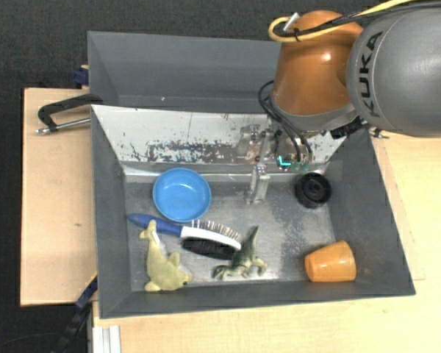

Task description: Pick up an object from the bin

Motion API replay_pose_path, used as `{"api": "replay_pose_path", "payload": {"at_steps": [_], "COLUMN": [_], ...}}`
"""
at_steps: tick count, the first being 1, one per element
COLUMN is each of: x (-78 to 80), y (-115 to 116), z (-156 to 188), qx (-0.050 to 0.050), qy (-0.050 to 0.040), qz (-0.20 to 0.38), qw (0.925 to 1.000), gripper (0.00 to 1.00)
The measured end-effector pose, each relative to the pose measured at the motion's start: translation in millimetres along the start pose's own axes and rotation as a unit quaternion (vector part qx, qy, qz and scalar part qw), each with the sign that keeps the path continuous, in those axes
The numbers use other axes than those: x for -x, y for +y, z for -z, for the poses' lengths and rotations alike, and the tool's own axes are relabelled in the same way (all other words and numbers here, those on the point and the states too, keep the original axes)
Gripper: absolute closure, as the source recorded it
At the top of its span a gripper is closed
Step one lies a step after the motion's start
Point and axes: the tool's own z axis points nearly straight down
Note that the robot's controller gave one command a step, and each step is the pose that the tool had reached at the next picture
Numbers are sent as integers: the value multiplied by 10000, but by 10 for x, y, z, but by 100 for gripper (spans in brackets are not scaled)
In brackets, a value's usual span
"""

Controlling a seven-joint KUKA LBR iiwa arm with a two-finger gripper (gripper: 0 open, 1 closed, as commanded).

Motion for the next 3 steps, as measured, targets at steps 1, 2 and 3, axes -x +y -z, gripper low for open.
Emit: {"api": "replay_pose_path", "payload": {"at_steps": [1, 2, 3], "x": [-9, 37, -144], "y": [657, 652, 854], "z": [-1190, -1100, 352], "qx": [-4, 9, 5], "qy": [-51, -123, -104], "qz": [773, 755, 1073], "qw": [9970, 9971, 9942], "gripper": [0, 100, 100]}}
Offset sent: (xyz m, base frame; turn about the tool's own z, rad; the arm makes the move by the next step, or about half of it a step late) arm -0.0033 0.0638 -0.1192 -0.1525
